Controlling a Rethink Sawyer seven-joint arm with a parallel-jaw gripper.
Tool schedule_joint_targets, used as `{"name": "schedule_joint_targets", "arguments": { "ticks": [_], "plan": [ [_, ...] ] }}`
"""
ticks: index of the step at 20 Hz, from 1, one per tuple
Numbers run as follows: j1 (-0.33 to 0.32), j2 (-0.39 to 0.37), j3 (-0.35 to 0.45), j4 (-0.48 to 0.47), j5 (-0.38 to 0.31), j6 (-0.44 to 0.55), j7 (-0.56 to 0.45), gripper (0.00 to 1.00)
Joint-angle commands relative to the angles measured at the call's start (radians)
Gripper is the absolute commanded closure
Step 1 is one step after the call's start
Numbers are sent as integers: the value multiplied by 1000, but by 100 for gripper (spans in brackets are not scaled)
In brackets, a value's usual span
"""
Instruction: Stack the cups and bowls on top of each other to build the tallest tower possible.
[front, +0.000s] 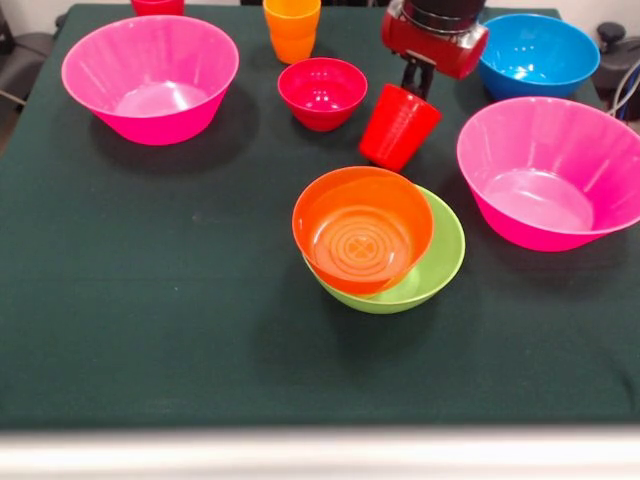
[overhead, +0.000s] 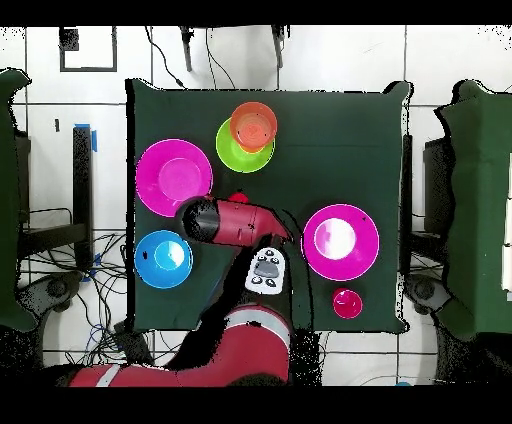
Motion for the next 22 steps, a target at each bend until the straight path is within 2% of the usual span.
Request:
{"name": "schedule_joint_targets", "arguments": {
  "ticks": [1,10,13,15,19,22],
  "plan": [
    [21,26,9,-38,35,69,163,100],
    [-2,23,-28,-73,22,80,129,100],
    [2,39,-67,-131,11,50,124,100],
    [4,50,-105,-190,-13,76,96,100],
    [-24,29,-97,-212,-12,113,63,100],
    [-50,9,-81,-211,5,103,67,100]
  ]
}}
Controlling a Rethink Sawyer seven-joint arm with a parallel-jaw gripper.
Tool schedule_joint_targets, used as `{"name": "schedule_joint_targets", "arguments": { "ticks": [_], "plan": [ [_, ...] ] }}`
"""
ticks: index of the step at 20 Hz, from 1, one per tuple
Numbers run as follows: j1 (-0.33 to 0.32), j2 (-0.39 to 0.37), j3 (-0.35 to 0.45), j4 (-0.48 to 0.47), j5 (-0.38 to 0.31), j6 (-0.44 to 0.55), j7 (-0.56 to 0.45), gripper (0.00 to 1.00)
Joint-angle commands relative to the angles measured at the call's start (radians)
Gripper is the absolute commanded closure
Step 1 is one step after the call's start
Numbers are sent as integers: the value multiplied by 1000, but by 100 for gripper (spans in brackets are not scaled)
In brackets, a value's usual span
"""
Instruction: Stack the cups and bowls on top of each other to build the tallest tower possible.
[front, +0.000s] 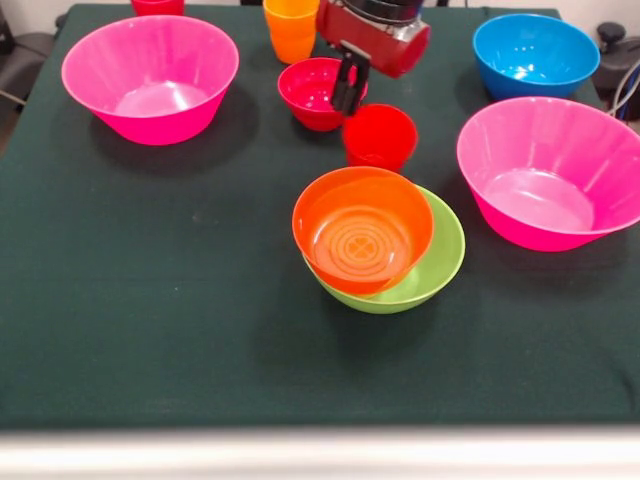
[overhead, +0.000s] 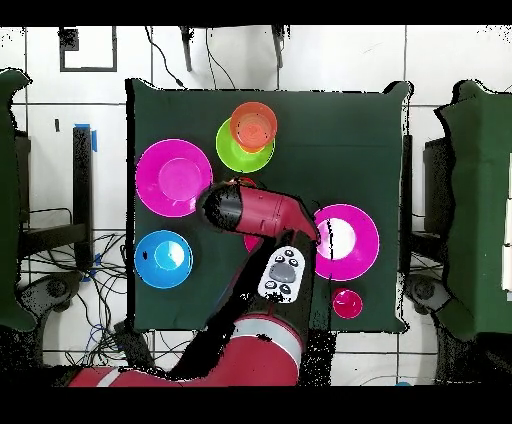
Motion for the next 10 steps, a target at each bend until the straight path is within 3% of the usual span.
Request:
{"name": "schedule_joint_targets", "arguments": {
  "ticks": [1,4,5,10],
  "plan": [
    [-45,7,48,-119,11,95,74,100],
    [-63,-9,66,-99,14,47,81,100],
    [-75,-13,83,-96,15,57,78,0],
    [-93,-35,109,-67,2,51,50,0]
  ]
}}
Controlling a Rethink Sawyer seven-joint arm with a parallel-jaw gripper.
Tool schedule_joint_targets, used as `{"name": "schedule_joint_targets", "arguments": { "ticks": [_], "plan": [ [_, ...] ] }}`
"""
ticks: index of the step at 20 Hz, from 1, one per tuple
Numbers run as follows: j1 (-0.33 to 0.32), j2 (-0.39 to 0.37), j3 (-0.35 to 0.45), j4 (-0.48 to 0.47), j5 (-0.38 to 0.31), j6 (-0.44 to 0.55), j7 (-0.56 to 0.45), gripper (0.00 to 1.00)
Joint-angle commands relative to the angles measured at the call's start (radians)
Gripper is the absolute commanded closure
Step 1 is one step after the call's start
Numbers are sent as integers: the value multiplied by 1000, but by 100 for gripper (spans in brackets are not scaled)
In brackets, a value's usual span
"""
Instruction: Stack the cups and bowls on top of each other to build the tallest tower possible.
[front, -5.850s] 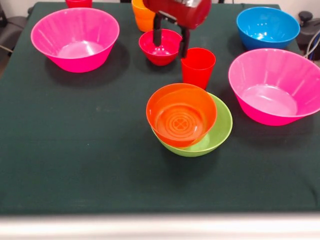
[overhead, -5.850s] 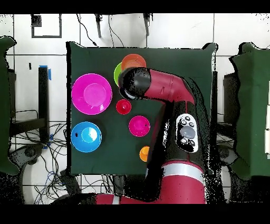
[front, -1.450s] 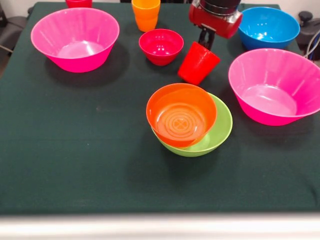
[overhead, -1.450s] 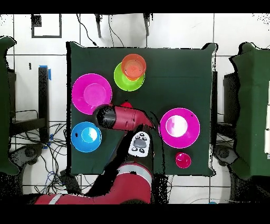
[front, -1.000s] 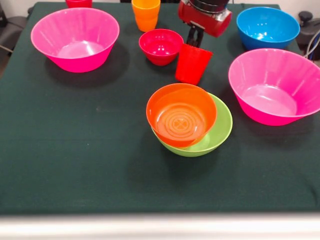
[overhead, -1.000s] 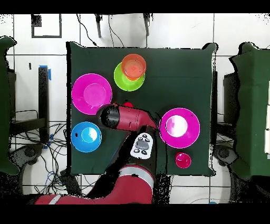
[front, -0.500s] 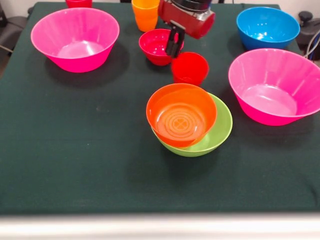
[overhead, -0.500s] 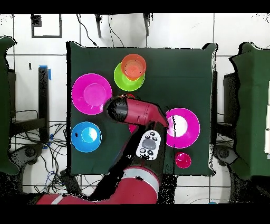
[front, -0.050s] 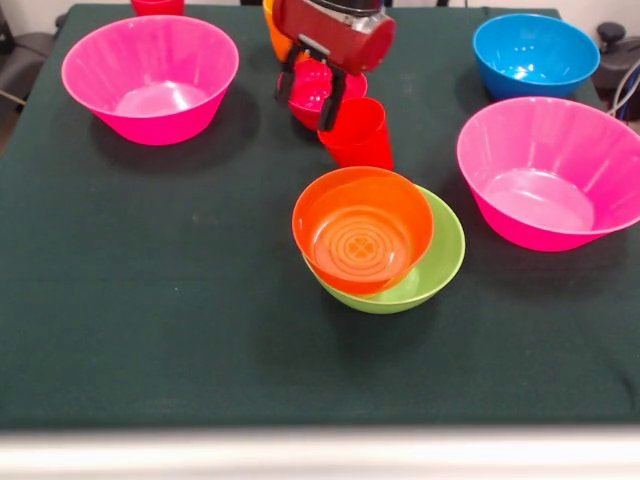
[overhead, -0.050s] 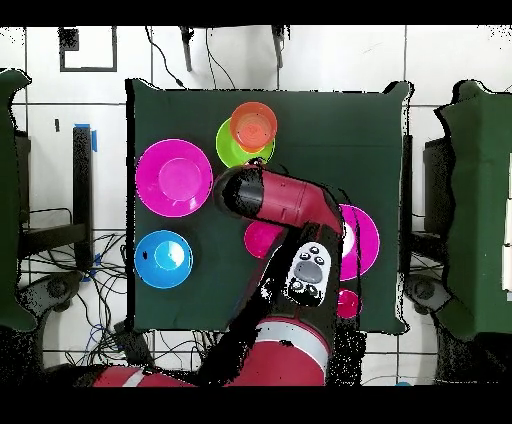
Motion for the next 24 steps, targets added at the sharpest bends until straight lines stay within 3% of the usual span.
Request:
{"name": "schedule_joint_targets", "arguments": {
  "ticks": [1,12,14,19,24],
  "plan": [
    [-34,-11,118,-1,3,51,51,0],
    [-118,-75,222,84,27,110,11,0],
    [-135,-80,264,105,34,99,6,0],
    [-242,-109,455,230,63,-38,-12,0],
    [-285,-89,532,267,61,-71,13,0]
  ]
}}
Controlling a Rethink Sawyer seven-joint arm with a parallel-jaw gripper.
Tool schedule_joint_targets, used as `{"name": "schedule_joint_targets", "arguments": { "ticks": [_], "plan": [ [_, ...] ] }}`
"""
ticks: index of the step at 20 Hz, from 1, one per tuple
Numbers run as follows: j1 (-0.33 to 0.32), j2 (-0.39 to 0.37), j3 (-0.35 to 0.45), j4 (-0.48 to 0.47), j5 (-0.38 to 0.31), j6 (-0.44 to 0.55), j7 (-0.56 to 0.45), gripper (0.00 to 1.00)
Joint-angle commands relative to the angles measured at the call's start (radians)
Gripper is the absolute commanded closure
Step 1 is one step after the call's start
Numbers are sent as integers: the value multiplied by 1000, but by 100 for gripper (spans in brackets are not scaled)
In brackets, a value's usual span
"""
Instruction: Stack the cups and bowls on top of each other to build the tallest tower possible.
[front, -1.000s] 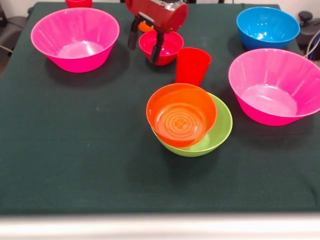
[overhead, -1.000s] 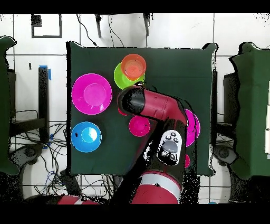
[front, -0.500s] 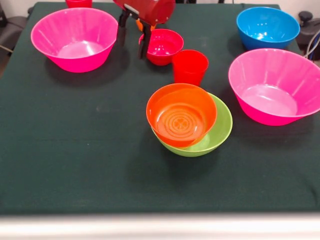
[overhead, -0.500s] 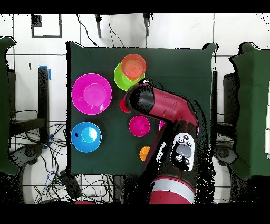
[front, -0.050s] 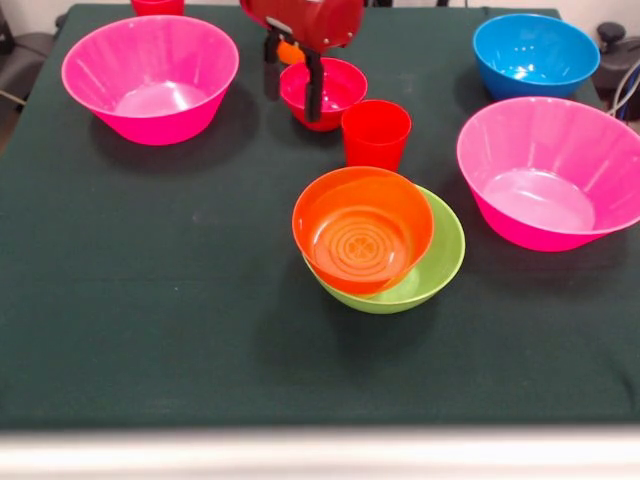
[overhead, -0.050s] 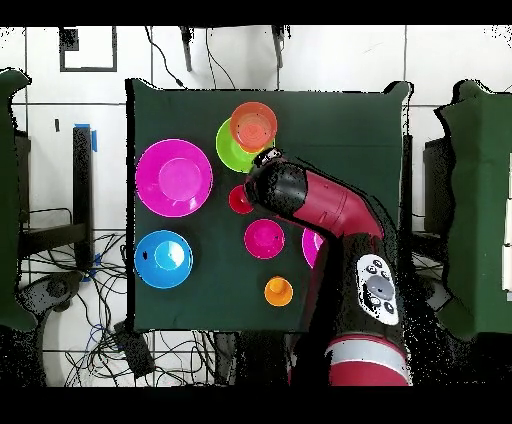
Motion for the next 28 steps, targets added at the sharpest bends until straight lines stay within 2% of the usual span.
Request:
{"name": "schedule_joint_targets", "arguments": {
  "ticks": [1,7,11,15,17,28],
  "plan": [
    [-44,35,268,142,19,-55,19,0],
    [-15,66,241,119,14,8,64,0],
    [33,71,183,110,24,127,104,0],
    [42,78,178,129,40,136,123,0],
    [60,78,150,127,34,151,134,0],
    [116,114,33,38,5,203,146,0]
  ]
}}
